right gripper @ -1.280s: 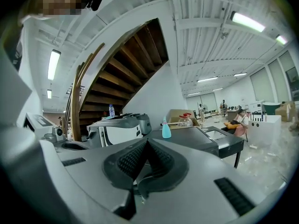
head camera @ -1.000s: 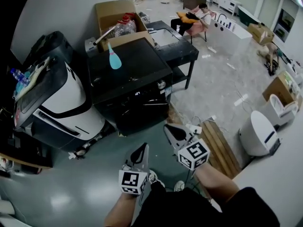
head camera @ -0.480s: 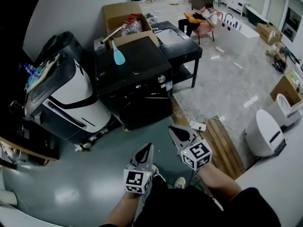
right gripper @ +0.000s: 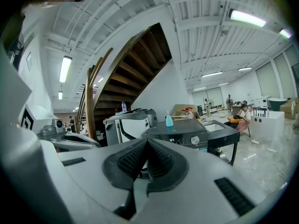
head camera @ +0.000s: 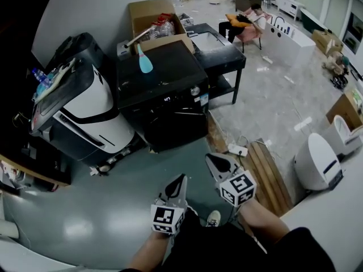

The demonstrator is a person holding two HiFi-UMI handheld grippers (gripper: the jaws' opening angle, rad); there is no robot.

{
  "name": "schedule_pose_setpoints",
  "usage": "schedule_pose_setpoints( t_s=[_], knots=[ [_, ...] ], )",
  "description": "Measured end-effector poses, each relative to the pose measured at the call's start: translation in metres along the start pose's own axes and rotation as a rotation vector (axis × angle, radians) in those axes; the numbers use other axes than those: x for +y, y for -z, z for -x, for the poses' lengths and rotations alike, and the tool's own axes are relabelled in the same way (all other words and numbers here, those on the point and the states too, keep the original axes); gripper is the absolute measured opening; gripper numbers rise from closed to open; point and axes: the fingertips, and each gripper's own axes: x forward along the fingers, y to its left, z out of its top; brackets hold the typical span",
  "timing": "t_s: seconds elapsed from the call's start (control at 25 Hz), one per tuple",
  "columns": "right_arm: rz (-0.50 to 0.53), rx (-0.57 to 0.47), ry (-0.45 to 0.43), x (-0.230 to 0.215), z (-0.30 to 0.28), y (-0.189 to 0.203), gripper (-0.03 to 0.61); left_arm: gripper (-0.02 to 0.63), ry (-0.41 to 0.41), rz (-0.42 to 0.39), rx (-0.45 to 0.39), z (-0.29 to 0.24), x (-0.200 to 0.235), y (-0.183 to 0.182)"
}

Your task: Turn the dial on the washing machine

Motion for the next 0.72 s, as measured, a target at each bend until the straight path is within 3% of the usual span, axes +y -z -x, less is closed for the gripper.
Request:
schedule_pose_setpoints(
  t_s=[0.2,0.36,0.72],
  knots=[
    [-0.011,0.014,0.003,-0.0009,-0.0014,0.0072,-0.003,0.005,-0.006,0.023,0.032,0.0012,0.0045,0.0045],
    [-0.013,0.007,0.007,-0.003,-0.0014,0.0072,-0.003,0.005,-0.006,0.012,-0.007,-0.0019,0.0061,-0.0001],
    [-0.015,0.002,0.007,-0.005,0.0047,0.0072,-0.003,0.005,-0.011,0.021,-0.003,-0.0032,0.0014,0.0032]
  ],
)
